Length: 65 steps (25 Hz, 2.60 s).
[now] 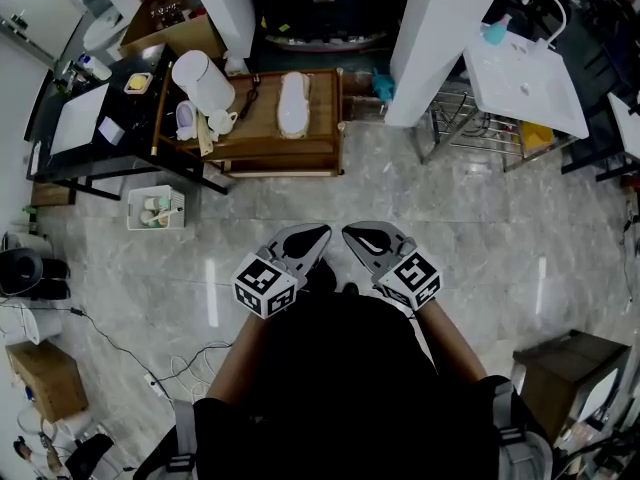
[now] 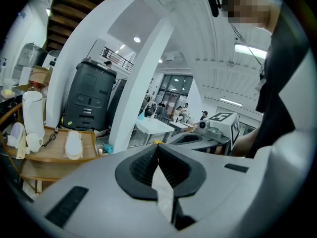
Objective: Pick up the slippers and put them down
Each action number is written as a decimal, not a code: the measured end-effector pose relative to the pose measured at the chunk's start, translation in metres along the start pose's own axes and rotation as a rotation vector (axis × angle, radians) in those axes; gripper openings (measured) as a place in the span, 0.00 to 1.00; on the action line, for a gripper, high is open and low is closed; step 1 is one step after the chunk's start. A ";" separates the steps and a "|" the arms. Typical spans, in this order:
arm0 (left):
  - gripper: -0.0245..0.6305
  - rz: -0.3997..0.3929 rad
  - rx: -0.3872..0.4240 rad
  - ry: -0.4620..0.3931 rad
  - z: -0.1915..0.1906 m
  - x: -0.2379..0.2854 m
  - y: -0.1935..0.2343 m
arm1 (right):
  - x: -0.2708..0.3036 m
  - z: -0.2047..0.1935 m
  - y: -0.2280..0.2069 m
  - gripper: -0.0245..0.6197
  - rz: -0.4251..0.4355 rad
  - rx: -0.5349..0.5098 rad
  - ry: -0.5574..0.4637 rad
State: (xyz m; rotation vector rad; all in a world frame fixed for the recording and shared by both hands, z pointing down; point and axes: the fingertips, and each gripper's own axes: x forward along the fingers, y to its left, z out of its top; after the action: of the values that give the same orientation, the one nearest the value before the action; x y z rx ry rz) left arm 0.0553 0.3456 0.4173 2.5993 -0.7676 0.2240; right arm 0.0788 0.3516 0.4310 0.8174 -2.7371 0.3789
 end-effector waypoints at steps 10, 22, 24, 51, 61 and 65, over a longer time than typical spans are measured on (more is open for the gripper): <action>0.05 -0.042 -0.006 0.011 0.018 0.003 0.063 | 0.063 0.027 -0.023 0.05 -0.010 -0.010 0.008; 0.05 -0.059 -0.003 0.023 0.030 -0.009 0.120 | 0.126 0.043 -0.036 0.05 -0.019 -0.026 0.013; 0.05 -0.052 -0.015 0.024 0.030 -0.011 0.125 | 0.131 0.045 -0.036 0.05 -0.009 -0.019 0.021; 0.05 0.219 -0.081 -0.045 0.075 0.039 0.185 | 0.172 0.079 -0.114 0.05 0.290 -0.089 0.060; 0.05 0.299 -0.115 -0.083 0.090 0.083 0.194 | 0.163 0.082 -0.159 0.05 0.385 -0.121 0.097; 0.05 0.321 -0.139 -0.100 0.090 0.096 0.200 | 0.163 0.075 -0.172 0.05 0.416 -0.143 0.131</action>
State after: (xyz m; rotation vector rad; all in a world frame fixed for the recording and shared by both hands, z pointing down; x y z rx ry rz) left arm 0.0290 0.1080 0.4309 2.3611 -1.1926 0.1283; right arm 0.0317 0.1080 0.4428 0.1748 -2.7570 0.2968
